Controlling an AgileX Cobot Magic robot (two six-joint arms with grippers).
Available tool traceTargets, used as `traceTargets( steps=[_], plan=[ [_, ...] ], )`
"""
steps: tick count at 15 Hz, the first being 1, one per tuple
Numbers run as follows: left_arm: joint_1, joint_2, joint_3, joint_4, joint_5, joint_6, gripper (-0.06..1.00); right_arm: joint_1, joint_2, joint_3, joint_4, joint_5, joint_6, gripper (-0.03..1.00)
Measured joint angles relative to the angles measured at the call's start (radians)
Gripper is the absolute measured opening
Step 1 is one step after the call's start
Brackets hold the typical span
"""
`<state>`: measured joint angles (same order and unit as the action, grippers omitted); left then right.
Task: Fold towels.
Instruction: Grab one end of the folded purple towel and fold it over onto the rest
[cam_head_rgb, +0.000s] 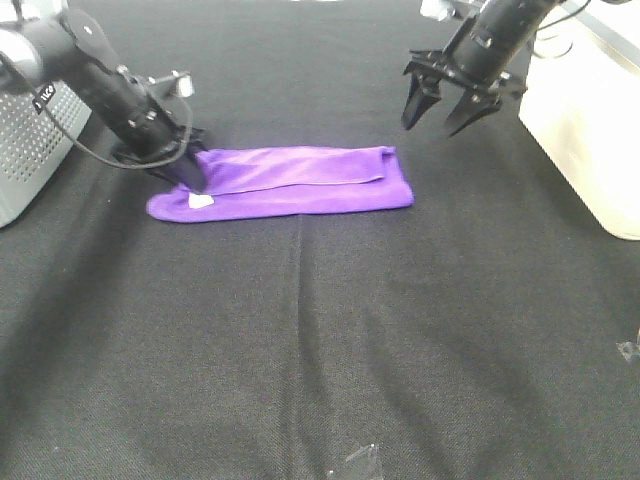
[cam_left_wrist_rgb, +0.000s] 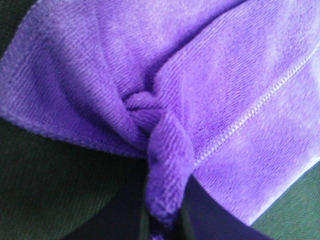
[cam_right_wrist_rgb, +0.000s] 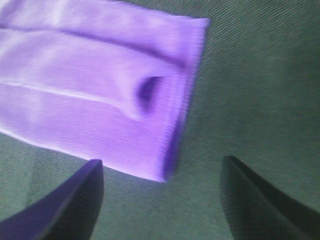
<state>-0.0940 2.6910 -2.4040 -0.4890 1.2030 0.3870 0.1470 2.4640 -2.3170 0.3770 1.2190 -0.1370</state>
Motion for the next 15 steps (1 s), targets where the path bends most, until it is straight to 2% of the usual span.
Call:
traceTargets(
  steps=[5, 7, 8, 12, 15],
  plan=[
    [0.032, -0.119, 0.003, 0.032, 0.007, 0.005, 0.07, 0.000, -0.058, 0.000, -0.072, 0.000, 0.000, 0.65],
    [0.029, -0.138, 0.003, -0.014, 0.009, 0.012, 0.07, 0.000, -0.065, 0.000, -0.075, 0.000, 0.000, 0.65],
    [0.007, -0.142, 0.003, -0.058, 0.009, 0.030, 0.07, 0.000, -0.067, 0.000, -0.074, 0.000, 0.000, 0.65],
    [-0.098, -0.123, 0.003, -0.100, 0.010, 0.035, 0.07, 0.000, -0.103, 0.000, -0.072, 0.001, 0.000, 0.65],
    [-0.147, -0.093, 0.003, -0.152, -0.047, 0.027, 0.07, 0.000, -0.152, 0.000, -0.072, 0.001, 0.000, 0.65]
  ],
)
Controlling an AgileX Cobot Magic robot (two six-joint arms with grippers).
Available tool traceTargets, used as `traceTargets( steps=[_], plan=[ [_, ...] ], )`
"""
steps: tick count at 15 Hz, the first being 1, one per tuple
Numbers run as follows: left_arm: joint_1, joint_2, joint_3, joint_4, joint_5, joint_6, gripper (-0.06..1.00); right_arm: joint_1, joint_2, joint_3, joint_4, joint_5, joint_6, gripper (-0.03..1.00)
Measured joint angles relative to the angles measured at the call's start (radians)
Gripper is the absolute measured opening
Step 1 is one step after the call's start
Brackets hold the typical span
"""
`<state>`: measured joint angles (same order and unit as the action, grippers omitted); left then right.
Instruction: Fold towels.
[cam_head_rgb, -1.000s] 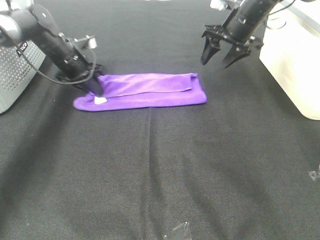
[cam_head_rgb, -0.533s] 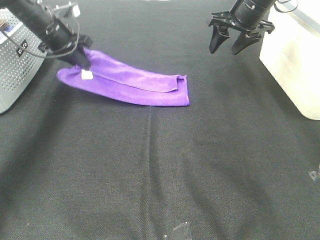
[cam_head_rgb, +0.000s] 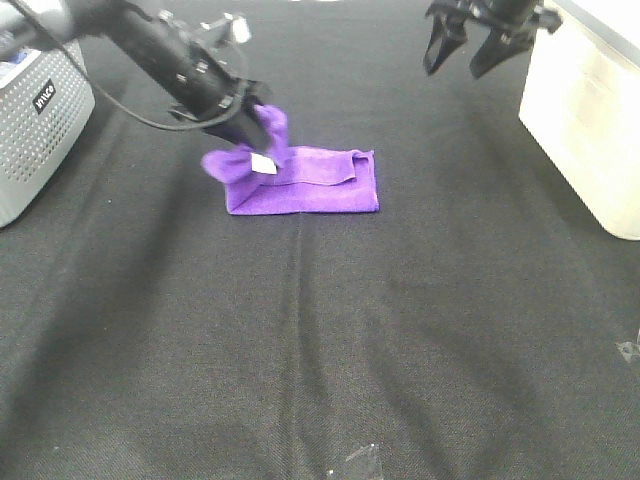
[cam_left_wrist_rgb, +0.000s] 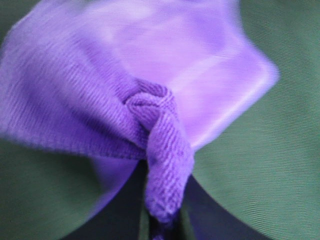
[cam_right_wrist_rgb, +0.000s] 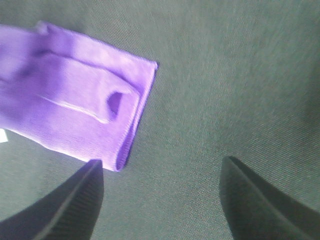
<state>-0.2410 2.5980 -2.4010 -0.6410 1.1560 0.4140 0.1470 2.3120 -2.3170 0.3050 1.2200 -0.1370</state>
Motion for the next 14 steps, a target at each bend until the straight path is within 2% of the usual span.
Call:
traceTargets(
  steps=[6, 7, 9, 11, 12, 14],
  plan=[
    [-0.039, 0.031, 0.000, -0.072, -0.106, -0.023, 0.07, 0.000, -0.035, 0.000, 0.008, 0.001, 0.001, 0.65],
    [-0.046, 0.047, 0.000, -0.094, -0.140, -0.023, 0.11, 0.000, -0.043, 0.000, 0.012, 0.001, 0.001, 0.65],
    [-0.067, 0.064, 0.000, -0.141, -0.214, -0.026, 0.31, 0.000, -0.056, 0.000, 0.029, 0.002, 0.001, 0.65],
    [-0.103, 0.068, 0.000, -0.236, -0.300, 0.006, 0.56, 0.000, -0.077, 0.000, 0.052, 0.002, 0.001, 0.65],
    [-0.115, 0.068, 0.000, -0.269, -0.331, 0.025, 0.62, 0.000, -0.086, 0.000, 0.054, 0.002, 0.001, 0.65],
    [-0.127, 0.068, 0.000, -0.313, -0.338, 0.062, 0.66, 0.000, -0.089, 0.000, 0.058, 0.002, 0.001, 0.65]
  ],
)
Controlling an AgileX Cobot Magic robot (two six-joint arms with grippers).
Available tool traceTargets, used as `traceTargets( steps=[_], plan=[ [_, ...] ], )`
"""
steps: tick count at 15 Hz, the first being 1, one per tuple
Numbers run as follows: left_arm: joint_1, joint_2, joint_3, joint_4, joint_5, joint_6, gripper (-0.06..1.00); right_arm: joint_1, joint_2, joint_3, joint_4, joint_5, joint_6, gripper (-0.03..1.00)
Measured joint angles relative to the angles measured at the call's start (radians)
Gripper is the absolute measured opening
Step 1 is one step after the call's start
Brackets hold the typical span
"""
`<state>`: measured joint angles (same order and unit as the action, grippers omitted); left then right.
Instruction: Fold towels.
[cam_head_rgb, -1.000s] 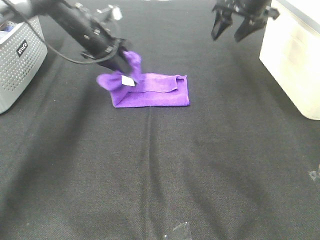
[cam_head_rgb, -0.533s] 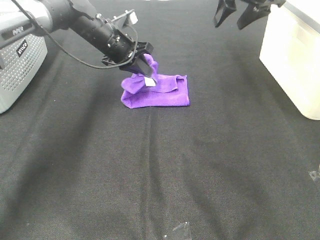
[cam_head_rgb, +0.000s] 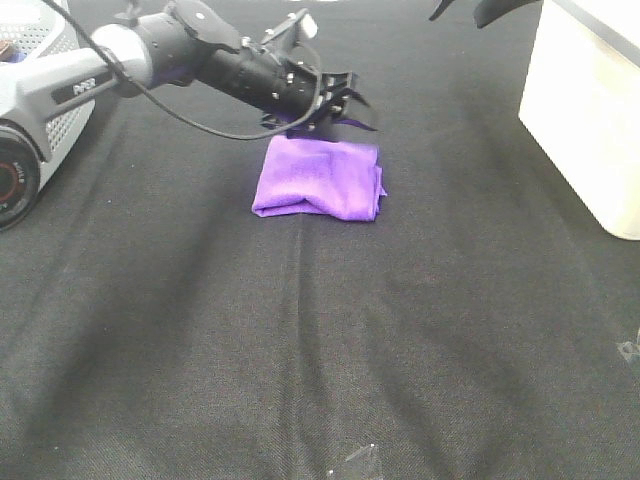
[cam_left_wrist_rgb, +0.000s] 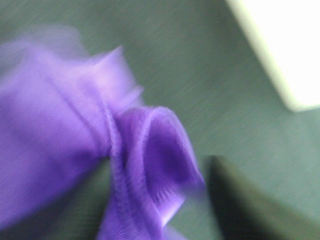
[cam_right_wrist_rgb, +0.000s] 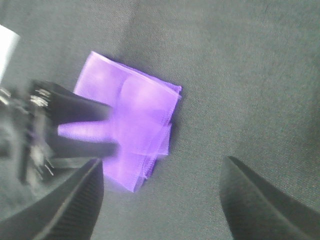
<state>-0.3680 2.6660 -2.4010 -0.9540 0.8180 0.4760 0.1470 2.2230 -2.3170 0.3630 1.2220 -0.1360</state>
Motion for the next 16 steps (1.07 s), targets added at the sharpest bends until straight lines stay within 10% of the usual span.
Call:
traceTargets(
  steps=[4, 10, 16],
  plan=[
    [0.020, -0.032, 0.000, 0.009, 0.004, 0.016, 0.67, 0.000, 0.000, 0.000, 0.000, 0.000, 0.000, 0.65],
    [0.060, -0.230, 0.000, 0.689, 0.122, -0.355, 0.67, 0.000, 0.000, 0.000, 0.017, 0.000, -0.017, 0.65],
    [0.123, -0.309, -0.003, 0.898, 0.387, -0.476, 0.67, 0.000, 0.000, 0.000, 0.019, 0.000, -0.047, 0.65]
  ],
)
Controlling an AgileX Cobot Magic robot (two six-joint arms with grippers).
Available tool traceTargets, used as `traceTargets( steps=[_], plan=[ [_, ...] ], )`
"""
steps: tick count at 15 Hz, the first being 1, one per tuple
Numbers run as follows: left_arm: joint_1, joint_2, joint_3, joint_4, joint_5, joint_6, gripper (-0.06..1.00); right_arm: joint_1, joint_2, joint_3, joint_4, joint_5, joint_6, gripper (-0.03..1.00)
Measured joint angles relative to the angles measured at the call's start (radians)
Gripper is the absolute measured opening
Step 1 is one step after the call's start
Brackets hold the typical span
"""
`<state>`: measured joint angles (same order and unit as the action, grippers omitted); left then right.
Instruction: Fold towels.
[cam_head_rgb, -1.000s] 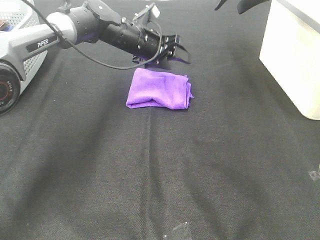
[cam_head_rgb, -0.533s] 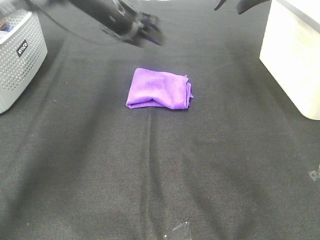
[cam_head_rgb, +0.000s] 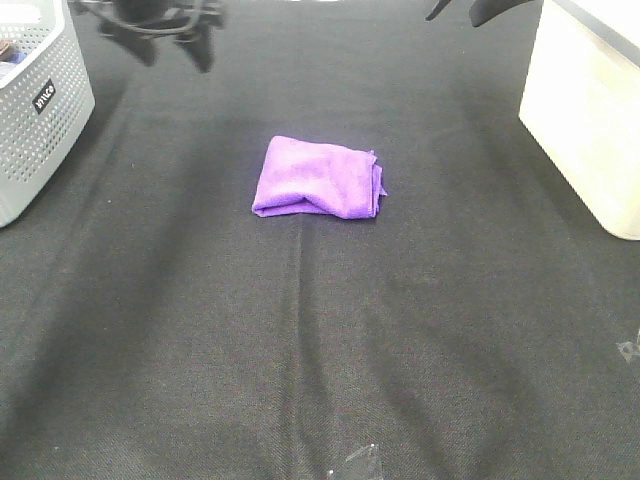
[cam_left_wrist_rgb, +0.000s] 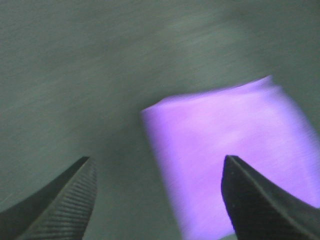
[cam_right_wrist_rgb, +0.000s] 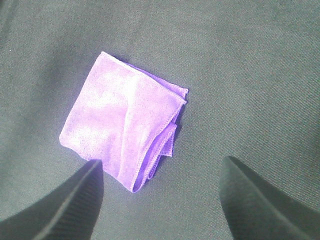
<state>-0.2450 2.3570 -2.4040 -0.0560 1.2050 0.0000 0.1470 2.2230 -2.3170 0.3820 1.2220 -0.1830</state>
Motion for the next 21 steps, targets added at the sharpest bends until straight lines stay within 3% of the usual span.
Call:
traceTargets(
  steps=[4, 7, 9, 14, 18, 21],
  plan=[
    [0.108, -0.071, -0.001, 0.009, 0.008, 0.000, 0.67, 0.000, -0.070, 0.044, -0.116, -0.001, 0.060, 0.65],
    [0.202, -0.204, 0.003, -0.021, 0.008, -0.005, 0.67, -0.002, -0.295, 0.257, -0.172, -0.004, 0.099, 0.65],
    [0.237, -0.323, 0.095, -0.063, 0.006, 0.022, 0.67, -0.002, -0.461, 0.444, -0.184, -0.003, 0.118, 0.65],
    [0.241, -0.787, 0.645, -0.049, 0.008, 0.055, 0.71, -0.002, -0.925, 0.863, -0.238, -0.003, 0.164, 0.77],
    [0.241, -1.190, 1.021, -0.027, -0.029, 0.050, 0.71, -0.002, -1.350, 1.184, -0.254, -0.001, 0.203, 0.78],
    [0.241, -1.551, 1.282, 0.032, -0.033, 0.047, 0.71, -0.002, -1.618, 1.320, -0.257, -0.001, 0.203, 0.79]
  ],
)
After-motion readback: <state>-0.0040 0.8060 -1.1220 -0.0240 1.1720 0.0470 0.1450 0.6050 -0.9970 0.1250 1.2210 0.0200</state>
